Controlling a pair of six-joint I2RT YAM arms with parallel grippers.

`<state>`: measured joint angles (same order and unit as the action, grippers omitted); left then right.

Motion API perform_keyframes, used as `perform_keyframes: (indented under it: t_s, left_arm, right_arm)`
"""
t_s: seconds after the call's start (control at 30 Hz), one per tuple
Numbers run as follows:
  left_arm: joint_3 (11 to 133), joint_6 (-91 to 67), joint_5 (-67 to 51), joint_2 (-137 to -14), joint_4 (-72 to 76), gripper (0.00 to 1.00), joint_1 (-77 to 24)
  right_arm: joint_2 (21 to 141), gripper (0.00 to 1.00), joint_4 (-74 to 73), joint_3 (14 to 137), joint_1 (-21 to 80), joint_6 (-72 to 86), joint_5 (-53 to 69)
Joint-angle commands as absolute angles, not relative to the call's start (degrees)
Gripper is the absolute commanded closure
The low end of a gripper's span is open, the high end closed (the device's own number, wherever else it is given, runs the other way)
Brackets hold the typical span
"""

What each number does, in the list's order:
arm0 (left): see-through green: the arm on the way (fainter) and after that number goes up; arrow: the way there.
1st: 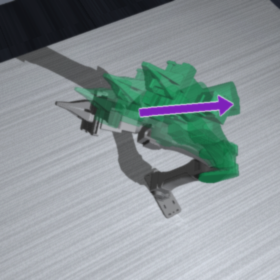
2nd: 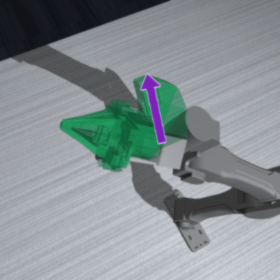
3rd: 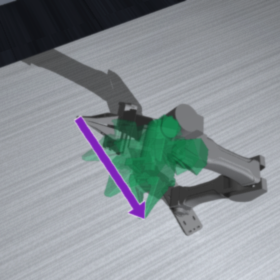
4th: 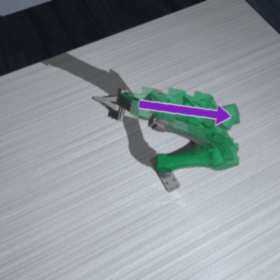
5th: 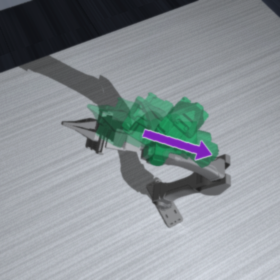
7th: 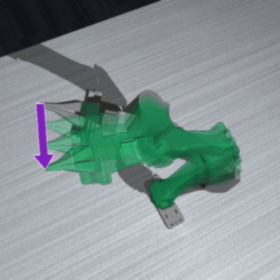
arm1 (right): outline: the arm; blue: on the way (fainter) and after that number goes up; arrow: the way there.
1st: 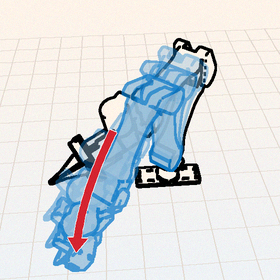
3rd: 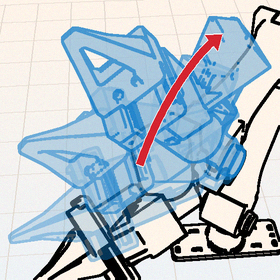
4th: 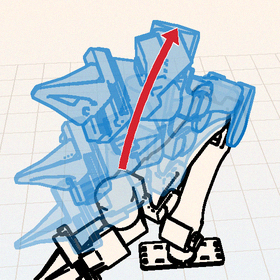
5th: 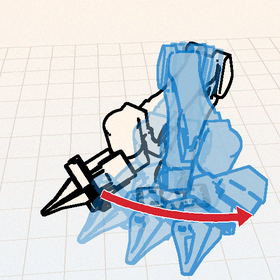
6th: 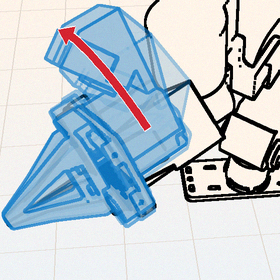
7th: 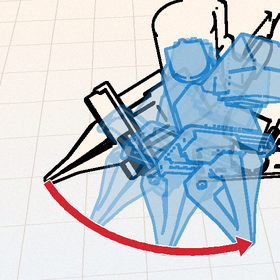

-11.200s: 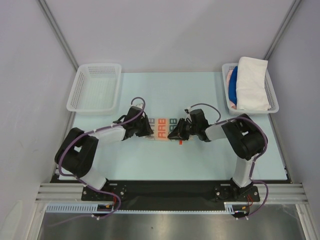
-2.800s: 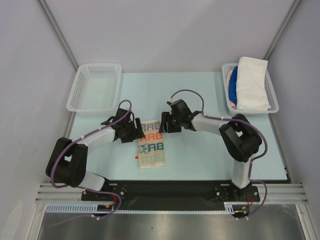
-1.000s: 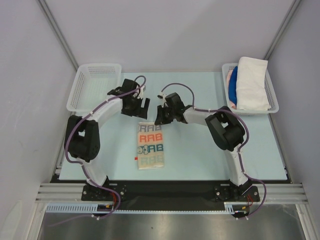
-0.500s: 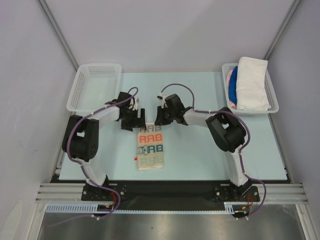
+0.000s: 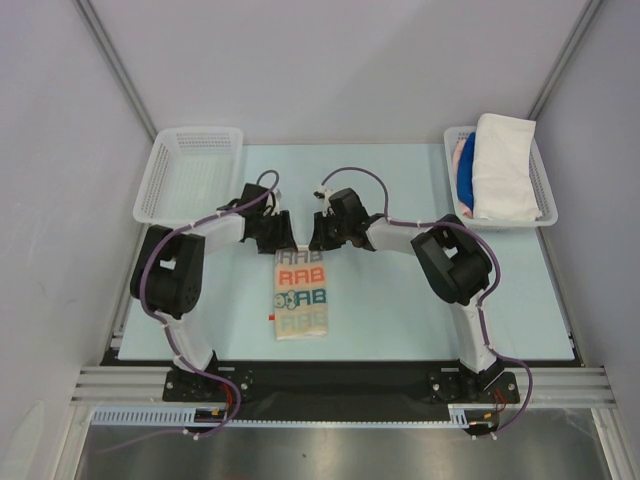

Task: Fold and stack the towels
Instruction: Neatly place the folded towel into the bin

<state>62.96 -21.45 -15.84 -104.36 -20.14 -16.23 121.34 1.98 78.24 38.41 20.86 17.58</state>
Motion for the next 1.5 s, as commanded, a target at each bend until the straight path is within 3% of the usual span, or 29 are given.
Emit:
perform_keyframes:
  t_s: [0.0,0.13,0.17,0.23,0.27,0.37,0.53,0.67,0.77,1.23,1.47]
  left_arm:
    - [60.4,-23.3,-14.0,-108.3,-19.5,0.43,-18.0]
    - [60.0,-23.6,-12.7,-108.2,-18.7,0.61,-18.1]
    - [59.9,-23.7,-12.7,-108.0,-18.6,0.73,-18.1]
    - [59.9,-23.6,-12.2,-107.1,-18.5,0.76,-18.1]
    - [59.9,-23.6,-12.0,-106.6,-18.4,0.87,-18.1]
    - [59.9,-23.1,-10.8,-104.3,-18.4,1.0,-18.3]
    - [60.5,-21.1,-5.3,-99.6,-18.5,1.0,-19.9]
    - [62.4,-19.4,3.3,-97.5,-21.1,1.0,-21.2]
    - [63.5,-18.8,7.5,-96.4,-21.6,1.0,-21.6]
    - [66.8,-11.4,30.2,-89.1,-13.9,1.0,-21.4]
    - [73.8,-6.9,32.4,-93.9,-11.3,1.0,-18.4]
  right_arm:
    - [119.7,0.83,2.8,80.4,38.7,20.6,16.6]
    - [119.9,0.83,2.8,80.3,38.7,20.6,16.5]
    - [120.0,0.83,2.9,80.6,38.7,20.6,16.4]
    - [120.0,0.83,3.0,80.6,38.8,20.7,16.3]
    - [120.0,0.83,3.1,80.4,38.8,20.7,16.3]
    - [119.9,0.82,3.2,80.5,38.8,20.8,15.9]
    - [118.9,0.73,3.0,80.5,38.7,20.9,14.9]
    - [118.9,0.48,2.1,81.9,38.8,21.2,13.8]
    - [118.3,0.41,1.4,82.1,38.8,22.1,12.3]
    - [107.6,0.4,5.2,71.6,38.8,25.0,9.5]
    - [101.4,0.4,6.0,65.0,40.6,24.9,8.8]
